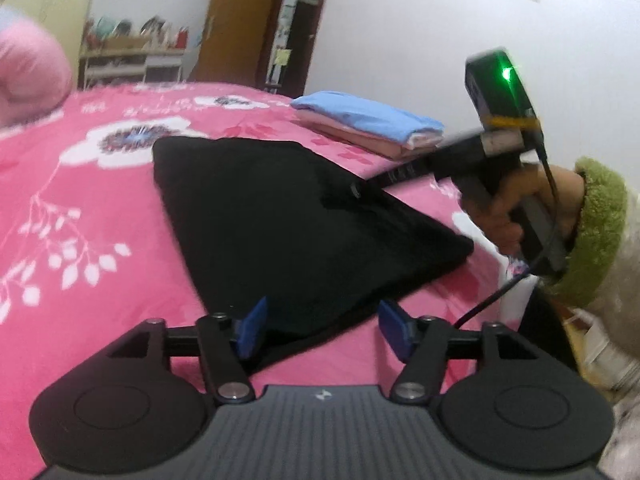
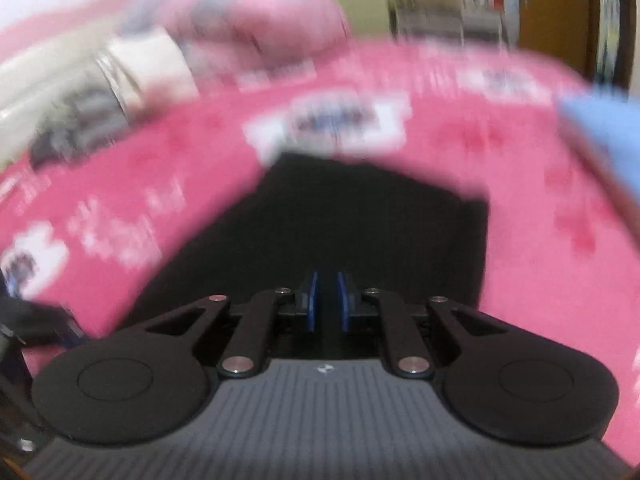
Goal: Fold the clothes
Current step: 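Press the folded black shirt flat with the right tool while the left tool hovers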
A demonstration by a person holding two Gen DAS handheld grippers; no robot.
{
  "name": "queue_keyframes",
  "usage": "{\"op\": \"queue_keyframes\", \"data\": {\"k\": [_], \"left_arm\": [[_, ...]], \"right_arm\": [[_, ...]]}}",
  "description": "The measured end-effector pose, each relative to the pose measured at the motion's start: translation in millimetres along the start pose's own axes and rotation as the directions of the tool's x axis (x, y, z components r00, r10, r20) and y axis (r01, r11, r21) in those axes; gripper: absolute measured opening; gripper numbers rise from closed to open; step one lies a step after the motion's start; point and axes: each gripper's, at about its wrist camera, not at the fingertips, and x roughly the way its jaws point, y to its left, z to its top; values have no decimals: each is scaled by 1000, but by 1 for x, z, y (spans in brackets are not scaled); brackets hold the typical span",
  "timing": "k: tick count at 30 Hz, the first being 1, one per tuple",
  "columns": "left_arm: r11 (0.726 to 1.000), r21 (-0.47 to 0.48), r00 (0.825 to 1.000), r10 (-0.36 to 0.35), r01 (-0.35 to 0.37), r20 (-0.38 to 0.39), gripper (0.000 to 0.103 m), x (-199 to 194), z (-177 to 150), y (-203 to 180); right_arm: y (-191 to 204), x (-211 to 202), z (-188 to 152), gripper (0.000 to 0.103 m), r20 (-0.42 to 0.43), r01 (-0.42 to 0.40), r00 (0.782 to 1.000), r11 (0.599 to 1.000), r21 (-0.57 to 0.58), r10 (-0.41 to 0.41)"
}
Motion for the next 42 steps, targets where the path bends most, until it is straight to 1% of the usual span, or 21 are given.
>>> {"op": "queue_keyframes", "data": {"k": [3, 4, 6, 9, 12, 13, 15, 16, 18, 19, 21, 23, 25, 28, 31, 32, 34, 36, 38, 40, 42], "left_arm": [[999, 44, 1000, -3, 3, 5, 66, -3, -3, -4], [999, 44, 1000, -12, 12, 5, 66, -5, -4, -3], [999, 21, 999, -40, 40, 4, 66, -12, -4, 2], [998, -19, 999, -52, 52, 8, 65, -23, -7, 8], [998, -48, 999, -30, 30, 12, 63, -35, -8, 8], [998, -58, 1000, -21, 22, 14, 63, -39, -9, 8], [997, -72, 1000, -13, 15, 24, 63, -46, -9, 8], [997, -70, 999, -11, 13, 31, 63, -49, -9, 8], [998, -66, 999, -14, 17, 40, 63, -52, -7, 9], [998, -63, 999, -18, 20, 44, 63, -53, -6, 9], [998, -62, 998, -25, 29, 53, 63, -54, -3, 11], [998, -59, 998, -21, 24, 58, 63, -55, 1, 12], [999, -53, 998, 10, -7, 68, 63, -59, 4, 11], [997, -52, 994, 53, -49, 91, 63, -68, 8, 9], [995, -62, 991, 84, -78, 103, 63, -73, 10, 10], [995, -65, 991, 88, -82, 103, 63, -73, 11, 12], [994, -66, 991, 88, -82, 100, 63, -71, 12, 14], [995, -66, 993, 84, -79, 88, 63, -66, 14, 18], [994, -65, 993, 87, -82, 83, 63, -62, 17, 19], [994, -62, 991, 100, -95, 85, 63, -61, 19, 19], [992, -59, 990, 113, -109, 81, 63, -58, 19, 17]], "right_arm": [[-8, -33, -35, 9, -11, 0, 1000, 999, 40, 0], [-9, -50, -44, 9, -31, 31, 999, 998, 51, -30], [-6, -73, -51, 10, -83, 86, 993, 996, 38, -83], [13, -88, -35, 11, -36, 104, 994, 995, 8, -104], [43, -70, -13, 11, 75, -20, 997, 998, -58, 25], [52, -59, -9, 11, 78, -55, 995, 996, -68, 60], [65, -36, -14, 10, 34, -86, 995, 993, -81, 89], [68, -28, -24, 10, -8, -70, 998, 994, -84, 70], [64, -40, -50, 10, -10, -48, 999, 997, -65, 47], [58, -54, -61, 10, -22, -48, 999, 999, -16, 48], [48, -76, -72, 10, -51, -30, 998, 997, 67, 34], [48, -87, -74, 11, -58, 31, 998, 997, 75, -27], [53, -89, -68, 13, 17, 9, 1000, 998, 63, -10], [71, -69, -49, 13, 119, -82, 990, 996, 28, 78], [86, -32, -56, 12, 78, -106, 992, 994, 21, 104], [89, -29, -68, 12, 61, -101, 993, 995, 24, 99], [94, -48, -89, 12, 80, -138, 987, 990, 13, 137], [92, -62, -101, 12, 9, -192, 981, 980, 42, 192], [84, -74, -103, 12, -1, -178, 984, 982, 60, 179], [75, -82, -88, 13, 71, -137, 988, 989, 51, 134], [65, -84, -73, 13, 160, -92, 984, 995, 41, 85]]}}
